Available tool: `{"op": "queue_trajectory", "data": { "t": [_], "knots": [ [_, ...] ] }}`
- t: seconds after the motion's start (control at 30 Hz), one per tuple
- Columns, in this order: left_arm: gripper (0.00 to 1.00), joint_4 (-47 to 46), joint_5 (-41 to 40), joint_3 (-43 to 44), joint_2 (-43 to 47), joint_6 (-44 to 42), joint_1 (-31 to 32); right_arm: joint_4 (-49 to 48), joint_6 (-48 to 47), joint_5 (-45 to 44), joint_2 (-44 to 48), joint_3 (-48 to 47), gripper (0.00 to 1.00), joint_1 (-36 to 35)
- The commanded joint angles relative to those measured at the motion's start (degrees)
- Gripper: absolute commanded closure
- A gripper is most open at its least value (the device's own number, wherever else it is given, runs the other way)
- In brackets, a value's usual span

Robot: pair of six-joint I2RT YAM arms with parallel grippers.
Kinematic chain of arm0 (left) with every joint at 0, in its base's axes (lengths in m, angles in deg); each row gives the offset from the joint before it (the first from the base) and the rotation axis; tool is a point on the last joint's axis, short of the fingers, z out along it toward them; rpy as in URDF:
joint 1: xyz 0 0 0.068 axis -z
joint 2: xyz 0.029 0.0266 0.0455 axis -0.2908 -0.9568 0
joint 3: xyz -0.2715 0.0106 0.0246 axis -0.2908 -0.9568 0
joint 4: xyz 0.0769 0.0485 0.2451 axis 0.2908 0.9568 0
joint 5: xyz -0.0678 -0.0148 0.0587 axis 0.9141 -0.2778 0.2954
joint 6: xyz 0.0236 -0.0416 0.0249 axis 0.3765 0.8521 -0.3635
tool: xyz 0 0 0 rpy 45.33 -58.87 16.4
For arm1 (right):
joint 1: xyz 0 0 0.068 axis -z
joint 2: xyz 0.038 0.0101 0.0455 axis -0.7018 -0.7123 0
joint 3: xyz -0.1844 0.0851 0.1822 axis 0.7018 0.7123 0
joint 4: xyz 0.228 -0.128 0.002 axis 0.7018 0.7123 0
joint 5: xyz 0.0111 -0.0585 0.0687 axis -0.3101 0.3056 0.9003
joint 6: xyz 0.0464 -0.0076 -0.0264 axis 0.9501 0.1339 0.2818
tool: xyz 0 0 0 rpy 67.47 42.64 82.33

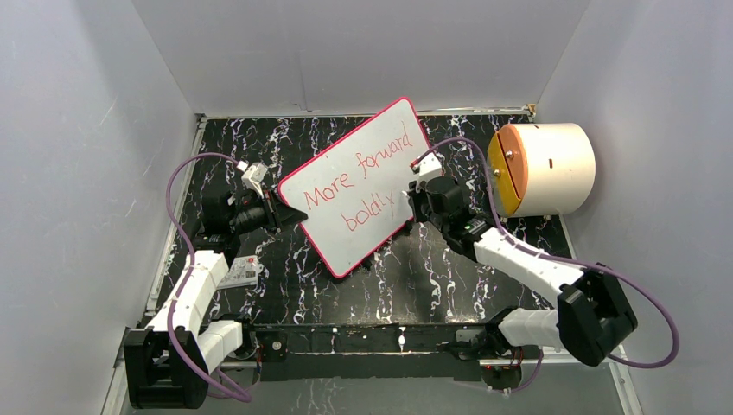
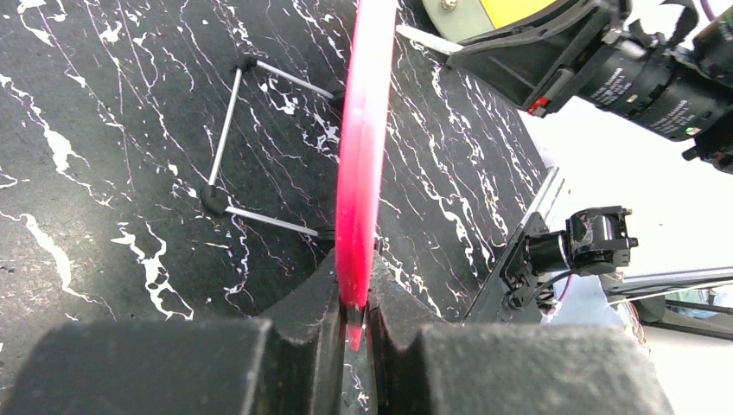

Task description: Write a sentence on the whiteboard

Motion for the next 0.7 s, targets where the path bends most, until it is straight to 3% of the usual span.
{"op": "queue_trajectory", "data": {
  "t": [0.0,0.3,0.43,0.67],
  "knots": [
    [1.0,4.68,-5.54,-0.28,-0.61,-2.08,-0.43,0.36,-2.15,-3.19,6.97,-2.47,1.0,0.18],
    [0.67,5.13,-8.41,2.81,4.18,0.78,-0.43,9.86,-2.7,-6.53,18.16,-3.55,1.0,0.24],
    [0.5,10.19,-12.48,6.98,6.48,1.18,-0.43,13.8,-2.04,-7.99,22.98,-3.94,1.0,0.19],
    [0.39,20.74,-25.01,14.21,8.43,1.23,-0.43,20.75,-0.9,-9.59,30.47,-4.96,1.0,0.26]
  ]
}}
